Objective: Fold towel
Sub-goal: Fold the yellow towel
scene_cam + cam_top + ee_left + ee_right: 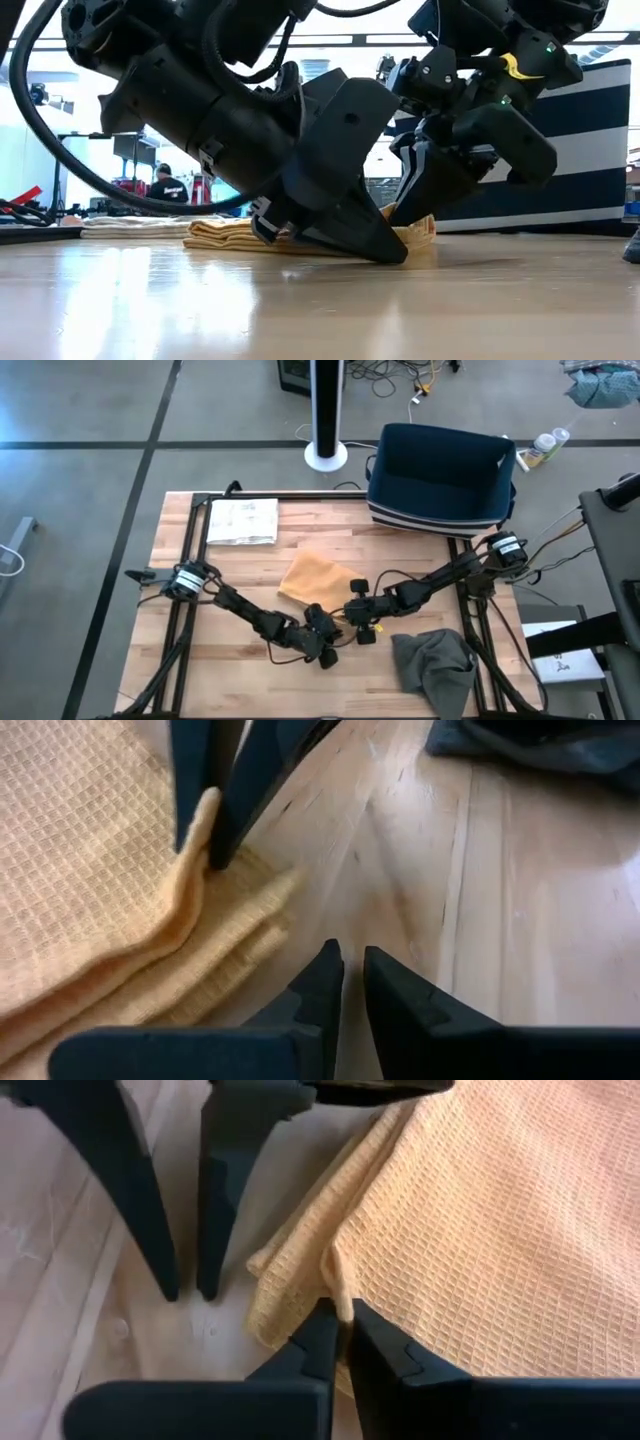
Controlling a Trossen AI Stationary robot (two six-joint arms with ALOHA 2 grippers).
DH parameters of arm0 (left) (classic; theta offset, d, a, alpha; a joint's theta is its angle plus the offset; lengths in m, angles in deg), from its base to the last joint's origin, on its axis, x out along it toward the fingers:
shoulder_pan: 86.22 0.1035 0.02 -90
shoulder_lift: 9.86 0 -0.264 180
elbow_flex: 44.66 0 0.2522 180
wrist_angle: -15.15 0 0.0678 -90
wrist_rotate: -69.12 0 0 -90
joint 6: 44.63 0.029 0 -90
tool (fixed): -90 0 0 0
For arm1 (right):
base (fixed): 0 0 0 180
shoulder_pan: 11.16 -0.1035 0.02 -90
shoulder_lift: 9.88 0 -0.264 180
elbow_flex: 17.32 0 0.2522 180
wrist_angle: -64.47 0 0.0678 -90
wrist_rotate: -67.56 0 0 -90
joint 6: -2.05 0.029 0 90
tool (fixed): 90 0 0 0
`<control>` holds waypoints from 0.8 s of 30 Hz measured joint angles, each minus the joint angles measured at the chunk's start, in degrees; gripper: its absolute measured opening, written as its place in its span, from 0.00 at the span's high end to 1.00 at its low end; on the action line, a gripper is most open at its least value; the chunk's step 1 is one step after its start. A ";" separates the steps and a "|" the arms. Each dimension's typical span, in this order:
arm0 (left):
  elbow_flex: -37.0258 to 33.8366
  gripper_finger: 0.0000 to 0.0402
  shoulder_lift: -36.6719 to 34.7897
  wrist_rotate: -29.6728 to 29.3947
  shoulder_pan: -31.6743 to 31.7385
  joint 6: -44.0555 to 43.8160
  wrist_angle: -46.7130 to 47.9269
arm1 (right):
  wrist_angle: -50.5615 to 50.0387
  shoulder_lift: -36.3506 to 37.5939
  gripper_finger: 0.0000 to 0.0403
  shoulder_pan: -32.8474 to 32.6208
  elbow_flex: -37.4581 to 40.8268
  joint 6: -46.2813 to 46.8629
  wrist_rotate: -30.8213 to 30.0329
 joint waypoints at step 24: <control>-1.79 0.90 -1.87 -1.99 1.46 1.14 1.98 | 0.60 1.81 0.98 0.00 -3.04 0.10 0.69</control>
